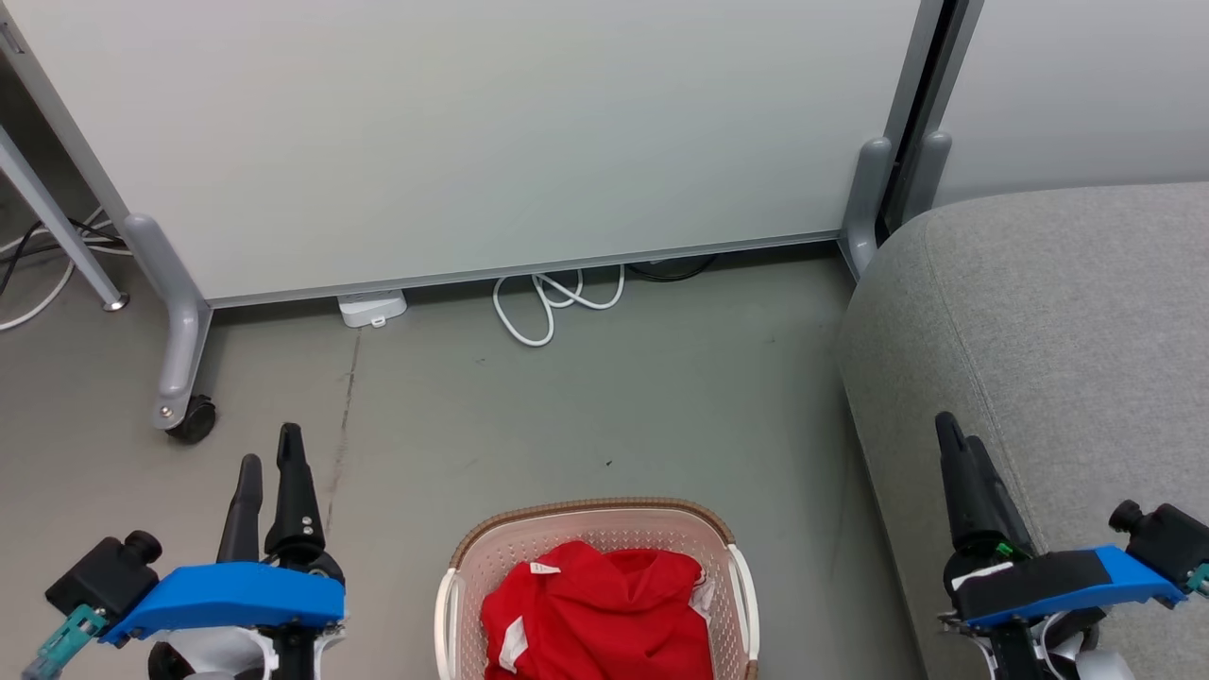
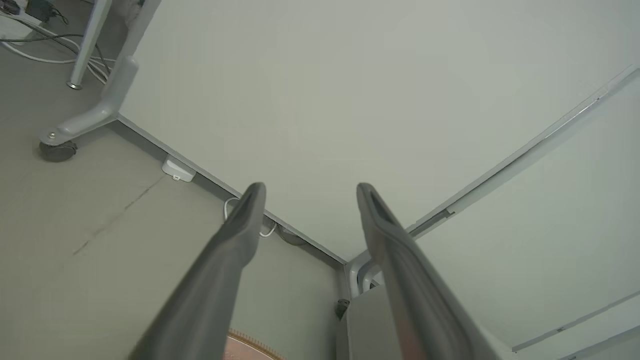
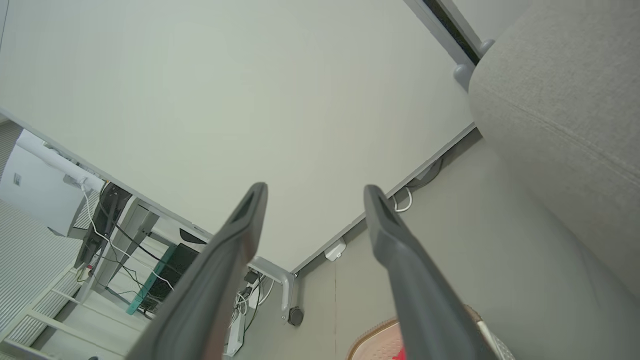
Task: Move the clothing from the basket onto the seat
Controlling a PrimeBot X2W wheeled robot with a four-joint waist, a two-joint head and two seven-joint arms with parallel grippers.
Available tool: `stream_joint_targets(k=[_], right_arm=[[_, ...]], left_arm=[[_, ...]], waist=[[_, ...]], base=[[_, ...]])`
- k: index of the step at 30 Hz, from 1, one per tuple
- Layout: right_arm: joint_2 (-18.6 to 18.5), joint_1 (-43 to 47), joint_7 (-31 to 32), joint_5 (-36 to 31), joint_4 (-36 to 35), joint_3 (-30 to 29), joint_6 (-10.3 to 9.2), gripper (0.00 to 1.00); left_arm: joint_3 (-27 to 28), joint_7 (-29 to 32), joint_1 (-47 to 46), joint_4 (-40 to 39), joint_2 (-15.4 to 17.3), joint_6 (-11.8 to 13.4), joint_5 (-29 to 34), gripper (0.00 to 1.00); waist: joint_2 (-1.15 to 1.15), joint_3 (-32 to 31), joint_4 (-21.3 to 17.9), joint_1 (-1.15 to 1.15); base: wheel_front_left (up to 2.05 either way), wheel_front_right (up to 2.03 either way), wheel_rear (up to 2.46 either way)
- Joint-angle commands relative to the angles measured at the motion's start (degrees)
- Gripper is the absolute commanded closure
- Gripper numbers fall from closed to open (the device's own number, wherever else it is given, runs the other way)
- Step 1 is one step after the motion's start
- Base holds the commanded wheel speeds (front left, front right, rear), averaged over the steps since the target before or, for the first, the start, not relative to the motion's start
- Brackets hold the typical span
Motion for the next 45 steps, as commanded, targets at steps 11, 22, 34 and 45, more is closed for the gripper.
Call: stream_joint_targets(k=[11,22,34,45], right_arm=[[-0.4,-1.5,-2.4,-11.0,-0.9,1.7,0.16,0.00],[-0.5,-1.7,-4.2,-18.3,0.2,2.8,0.16,0.00],[-0.6,-1.8,-6.0,-25.6,0.5,3.9,0.17,0.00],[-0.6,-2.2,-7.3,-31.2,0.8,4.6,0.18,0.00]], left_arm=[[-2.9,-2.4,-1.4,-0.1,1.3,2.0,10.0,0.00],[-4.8,-4.2,-1.4,0.3,1.8,2.9,17.0,0.00],[-6.1,-6.0,-1.3,0.5,2.1,3.0,23.9,0.00],[-6.9,-7.3,-1.4,0.4,2.1,3.2,29.3,0.00]], waist=[[0.00,0.1,0.1,0.00],[0.00,0.1,0.2,0.00],[0.00,0.1,0.5,0.00],[0.00,0.5,0.6,0.00]], base=[[0.00,0.00,0.00],[0.00,0.00,0.00],[0.00,0.00,0.00],[0.00,0.00,0.00]])
